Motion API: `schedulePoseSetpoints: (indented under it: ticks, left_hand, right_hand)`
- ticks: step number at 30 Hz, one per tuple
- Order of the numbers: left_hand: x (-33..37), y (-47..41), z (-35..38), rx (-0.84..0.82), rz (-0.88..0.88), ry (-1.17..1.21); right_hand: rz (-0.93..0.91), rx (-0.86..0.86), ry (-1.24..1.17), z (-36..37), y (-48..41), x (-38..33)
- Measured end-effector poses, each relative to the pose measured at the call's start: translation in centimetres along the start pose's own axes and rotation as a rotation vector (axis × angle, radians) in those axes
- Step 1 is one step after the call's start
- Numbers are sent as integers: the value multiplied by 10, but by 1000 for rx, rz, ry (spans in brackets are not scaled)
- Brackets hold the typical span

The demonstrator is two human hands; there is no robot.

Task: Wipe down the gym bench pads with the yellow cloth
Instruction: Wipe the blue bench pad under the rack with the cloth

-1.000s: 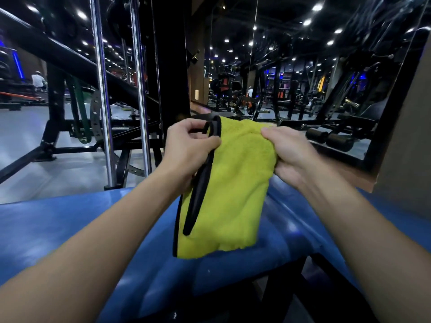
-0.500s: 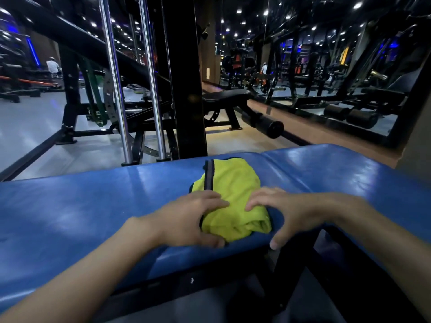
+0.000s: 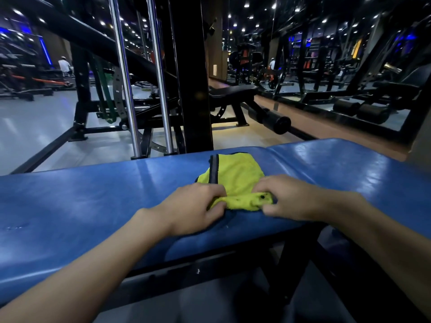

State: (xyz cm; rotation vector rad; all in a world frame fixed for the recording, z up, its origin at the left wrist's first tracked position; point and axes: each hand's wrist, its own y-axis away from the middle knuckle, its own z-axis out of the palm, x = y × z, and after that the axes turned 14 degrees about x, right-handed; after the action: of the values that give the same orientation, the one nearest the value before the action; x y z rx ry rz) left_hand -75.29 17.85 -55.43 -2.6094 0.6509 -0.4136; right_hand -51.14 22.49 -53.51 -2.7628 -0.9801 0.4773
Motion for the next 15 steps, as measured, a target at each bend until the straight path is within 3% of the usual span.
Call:
schedulePoseSetpoints:
  ticks: [2,4,6,8,10,12,15]
  left_hand:
    - [3,-14,-17,59,-103,180]
    - [5,-34,-34,218,-176,291]
    - [-2,-56,-40,458,-257,294]
    - [-13,-72,-32,566,-363,300]
    - [-23,-71,-17,529,-445,319]
    - [-34,-55,0,415,-434,267]
    - [-51,-31,17,224,-416,140]
  right_hand:
    - [19,106,-133,-15,-4,-6]
    - [66,296,-306,-29,-14,-9]
    - [198,550,-417,-30,-29,-4]
    - [405,699,-347,-19,-42,1]
    - [423,678,8,-5,-45,4]
    - [210,531,265,9,-44,0]
    - [122,306,304,25,-53,-9]
